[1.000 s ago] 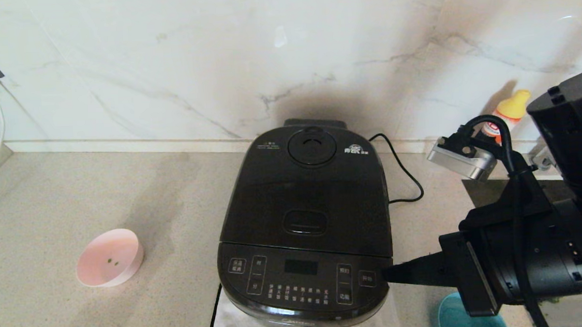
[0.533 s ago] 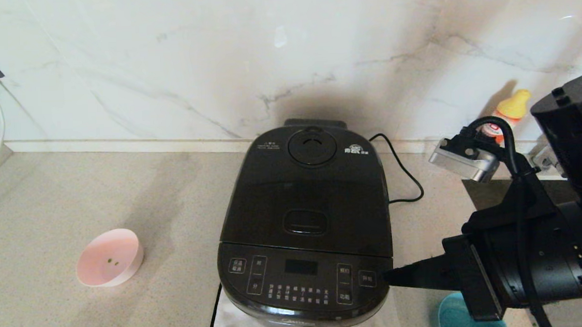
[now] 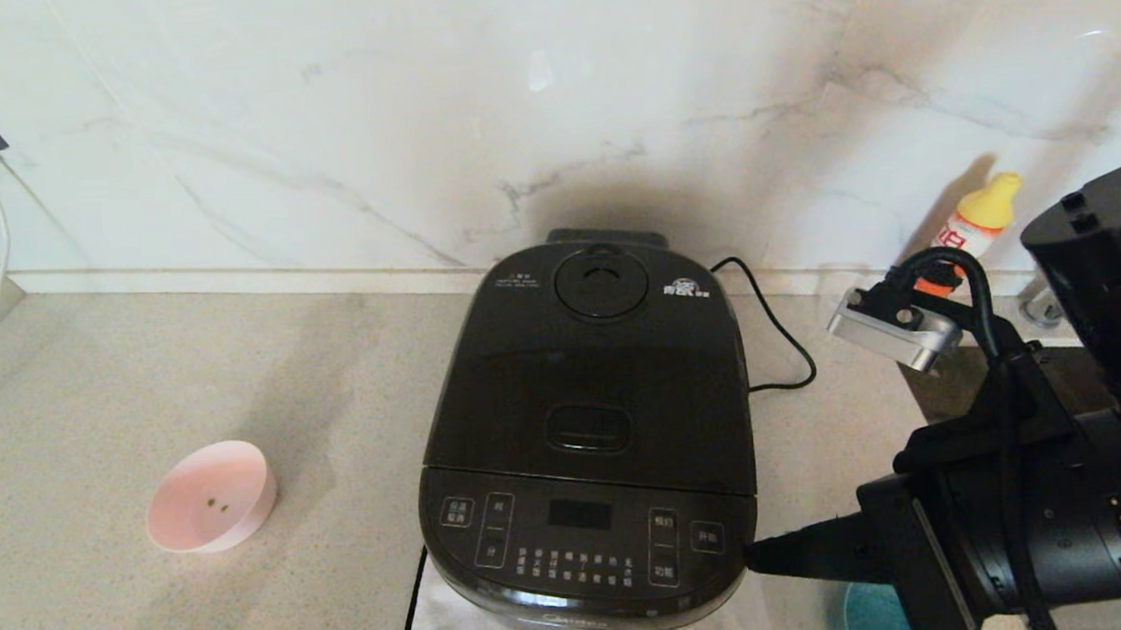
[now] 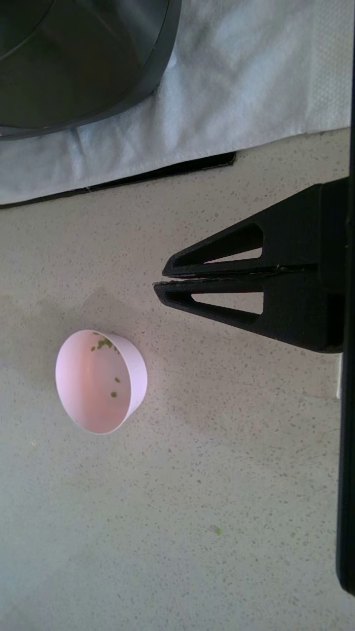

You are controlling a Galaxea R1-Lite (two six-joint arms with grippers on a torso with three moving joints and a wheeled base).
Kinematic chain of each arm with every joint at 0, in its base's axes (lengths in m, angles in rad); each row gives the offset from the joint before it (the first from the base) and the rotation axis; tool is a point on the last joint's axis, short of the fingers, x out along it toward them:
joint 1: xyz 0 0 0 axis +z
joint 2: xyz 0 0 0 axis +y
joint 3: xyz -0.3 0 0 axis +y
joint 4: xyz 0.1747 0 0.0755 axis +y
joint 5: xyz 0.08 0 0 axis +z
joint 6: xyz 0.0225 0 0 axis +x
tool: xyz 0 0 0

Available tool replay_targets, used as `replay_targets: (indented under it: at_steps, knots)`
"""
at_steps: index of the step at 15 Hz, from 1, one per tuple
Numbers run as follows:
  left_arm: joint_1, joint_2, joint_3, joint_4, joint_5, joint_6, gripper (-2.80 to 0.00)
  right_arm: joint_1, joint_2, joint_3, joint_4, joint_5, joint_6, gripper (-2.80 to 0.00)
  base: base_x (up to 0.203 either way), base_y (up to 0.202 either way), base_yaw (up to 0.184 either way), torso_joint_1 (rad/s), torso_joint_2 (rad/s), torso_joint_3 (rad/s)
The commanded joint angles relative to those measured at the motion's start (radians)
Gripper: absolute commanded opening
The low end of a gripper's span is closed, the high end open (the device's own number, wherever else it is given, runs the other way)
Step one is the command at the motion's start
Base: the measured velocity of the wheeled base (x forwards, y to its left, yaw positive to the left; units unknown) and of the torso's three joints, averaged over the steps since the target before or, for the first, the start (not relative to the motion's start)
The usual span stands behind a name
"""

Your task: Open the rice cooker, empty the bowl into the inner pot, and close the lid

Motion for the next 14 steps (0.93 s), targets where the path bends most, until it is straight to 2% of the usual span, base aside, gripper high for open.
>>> replay_targets:
  at_steps: [1, 14]
  knots:
    - [0.000, 0.001, 0.009, -0.001, 0.000, 0.000, -2.80, 0.000, -0.002, 0.003, 0.002, 0.001, 0.003, -2.80, 0.000, 0.000, 0.000, 0.000, 0.00, 0.000]
    - [0.000, 0.001, 0.009, -0.001, 0.000, 0.000, -2.80, 0.002, 0.006, 0.029, -0.001, 0.001, -0.001, -2.80, 0.000, 0.000, 0.000, 0.000, 0.00, 0.000]
